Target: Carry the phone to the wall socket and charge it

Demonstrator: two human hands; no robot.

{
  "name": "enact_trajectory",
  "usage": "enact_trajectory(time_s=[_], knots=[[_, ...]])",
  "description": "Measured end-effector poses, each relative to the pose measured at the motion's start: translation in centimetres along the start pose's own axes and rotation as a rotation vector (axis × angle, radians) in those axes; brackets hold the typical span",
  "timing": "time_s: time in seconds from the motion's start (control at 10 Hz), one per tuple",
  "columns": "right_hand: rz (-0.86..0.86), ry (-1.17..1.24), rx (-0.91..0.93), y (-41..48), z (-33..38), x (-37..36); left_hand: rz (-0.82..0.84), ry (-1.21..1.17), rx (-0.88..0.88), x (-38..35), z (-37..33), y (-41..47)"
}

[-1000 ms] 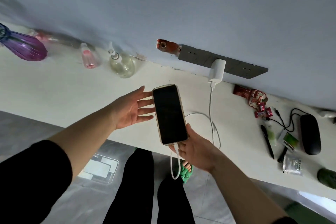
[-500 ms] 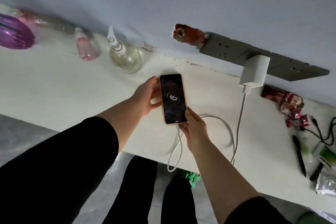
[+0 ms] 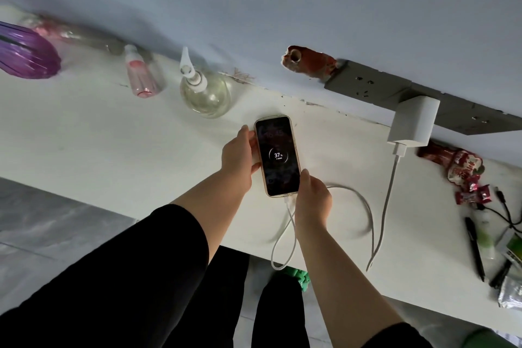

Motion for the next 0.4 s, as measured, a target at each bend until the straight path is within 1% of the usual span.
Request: enact_trajectory(time_s=[0.1,0.3,0.4], knots=[[0.009,-0.029,0.02,-0.2,0.2,0.0,-0.005,-0.007,0.016,0.2,0.3,0.1],[0.069,-0.053,0.033,-0.2,0.6,0.6,0.061,0.039,0.061,0.5,-0.1,-0.4],[0.146,-0.159,-0.028,-0.9,1.8,1.4,0.059,0.166,0.087,1.0,-0.9,-1.4]])
Point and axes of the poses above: each hand's wrist, its own y-axis towards the middle knuckle, its own x-axis out of the back of the hand, z = x × y, the point moved 6 cm from there along y, towards the middle knuckle, and after that the axes turned 11 degrees about z, right-handed, at the moved point
